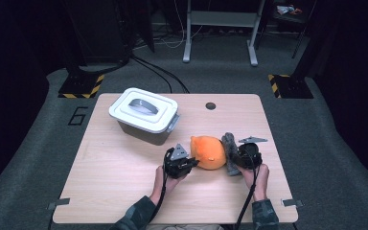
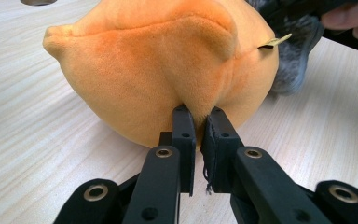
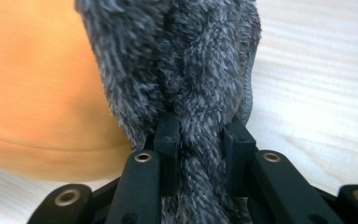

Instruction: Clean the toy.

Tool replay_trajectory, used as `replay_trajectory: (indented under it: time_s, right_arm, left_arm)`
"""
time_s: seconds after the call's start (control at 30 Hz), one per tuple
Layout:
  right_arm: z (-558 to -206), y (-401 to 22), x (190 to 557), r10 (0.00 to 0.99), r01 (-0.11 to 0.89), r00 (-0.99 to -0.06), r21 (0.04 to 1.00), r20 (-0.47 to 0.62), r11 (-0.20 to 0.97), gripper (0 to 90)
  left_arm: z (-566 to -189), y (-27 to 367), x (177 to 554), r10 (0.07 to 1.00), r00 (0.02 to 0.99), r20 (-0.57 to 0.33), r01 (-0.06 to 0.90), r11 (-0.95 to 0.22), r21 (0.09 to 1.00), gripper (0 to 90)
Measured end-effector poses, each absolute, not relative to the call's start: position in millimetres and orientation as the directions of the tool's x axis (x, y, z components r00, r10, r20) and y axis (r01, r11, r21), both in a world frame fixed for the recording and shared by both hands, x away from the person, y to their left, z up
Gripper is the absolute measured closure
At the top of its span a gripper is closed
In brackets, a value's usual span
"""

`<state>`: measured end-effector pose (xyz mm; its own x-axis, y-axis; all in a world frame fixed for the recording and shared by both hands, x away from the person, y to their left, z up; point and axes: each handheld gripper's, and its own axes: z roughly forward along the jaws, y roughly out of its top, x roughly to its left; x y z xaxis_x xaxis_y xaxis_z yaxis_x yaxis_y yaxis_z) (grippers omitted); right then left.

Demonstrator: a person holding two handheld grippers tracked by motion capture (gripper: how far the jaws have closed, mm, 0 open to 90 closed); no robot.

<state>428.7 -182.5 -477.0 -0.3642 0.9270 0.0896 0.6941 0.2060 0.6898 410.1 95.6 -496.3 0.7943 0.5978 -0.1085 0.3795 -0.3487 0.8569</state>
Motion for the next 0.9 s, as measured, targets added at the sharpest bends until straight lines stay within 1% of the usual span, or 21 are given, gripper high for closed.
replay_trajectory:
  time_s: [0.17, 0.23, 0.33, 0.37, 0.4, 0.47, 0.5, 0.53, 0.57, 0.6, 0.7, 0.77, 0.9]
  right_arm:
    - [-498, -186, 437, 0.931, 0.743, -0.350, 0.636, 0.103, 0.209, 71.9]
    - [-498, -188, 436, 0.931, 0.743, -0.346, 0.640, 0.114, 0.198, 72.2]
    - [-483, -192, 429, 0.939, 0.713, -0.333, 0.675, 0.084, 0.192, 72.2]
    - [-483, -192, 429, 0.939, 0.713, -0.333, 0.675, 0.084, 0.192, 72.2]
    - [-466, -193, 420, 0.938, 0.672, -0.340, 0.716, 0.067, 0.192, 72.1]
    - [-449, -189, 412, 0.934, 0.631, -0.353, 0.751, 0.054, 0.195, 72.1]
    - [-439, -183, 407, 0.924, 0.602, -0.379, 0.770, 0.043, 0.211, 72.0]
    - [-439, -183, 407, 0.924, 0.602, -0.379, 0.770, 0.043, 0.211, 72.0]
    - [-435, -179, 405, 0.916, 0.586, -0.400, 0.779, 0.040, 0.222, 72.0]
    - [-427, -165, 405, 0.892, 0.570, -0.452, 0.775, 0.016, 0.275, 71.9]
    - [-429, -153, 409, 0.883, 0.580, -0.470, 0.754, 0.001, 0.308, 71.9]
    - [-434, -146, 413, 0.887, 0.591, -0.461, 0.743, -0.010, 0.315, 71.9]
    - [-438, -149, 418, 0.885, 0.592, -0.465, 0.748, 0.014, 0.299, 71.9]
  left_arm:
    - [-496, 96, 410, 0.600, 0.794, -0.098, 0.372, -0.353, 0.859, 83.7]
    - [-496, 97, 410, 0.599, 0.793, -0.106, 0.377, -0.347, 0.859, 83.7]
    - [-496, 100, 411, 0.599, 0.792, -0.120, 0.384, -0.335, 0.861, 83.6]
    - [-496, 100, 411, 0.600, 0.791, -0.120, 0.384, -0.334, 0.861, 83.6]
    - [-495, 100, 411, 0.597, 0.794, -0.113, 0.378, -0.341, 0.861, 83.5]
    - [-495, 100, 411, 0.598, 0.794, -0.108, 0.378, -0.346, 0.858, 83.5]
    - [-494, 99, 410, 0.596, 0.797, -0.099, 0.370, -0.351, 0.860, 83.4]
    - [-494, 99, 410, 0.597, 0.796, -0.097, 0.368, -0.352, 0.861, 83.4]
    - [-495, 99, 409, 0.597, 0.796, -0.103, 0.372, -0.348, 0.860, 83.4]
    - [-495, 100, 409, 0.595, 0.798, -0.097, 0.369, -0.355, 0.859, 83.3]
    - [-494, 101, 411, 0.597, 0.795, -0.102, 0.376, -0.353, 0.857, 82.8]
    - [-495, 103, 412, 0.596, 0.796, -0.110, 0.381, -0.352, 0.855, 81.2]
    - [-495, 106, 410, 0.593, 0.799, -0.102, 0.373, -0.355, 0.857, 73.7]
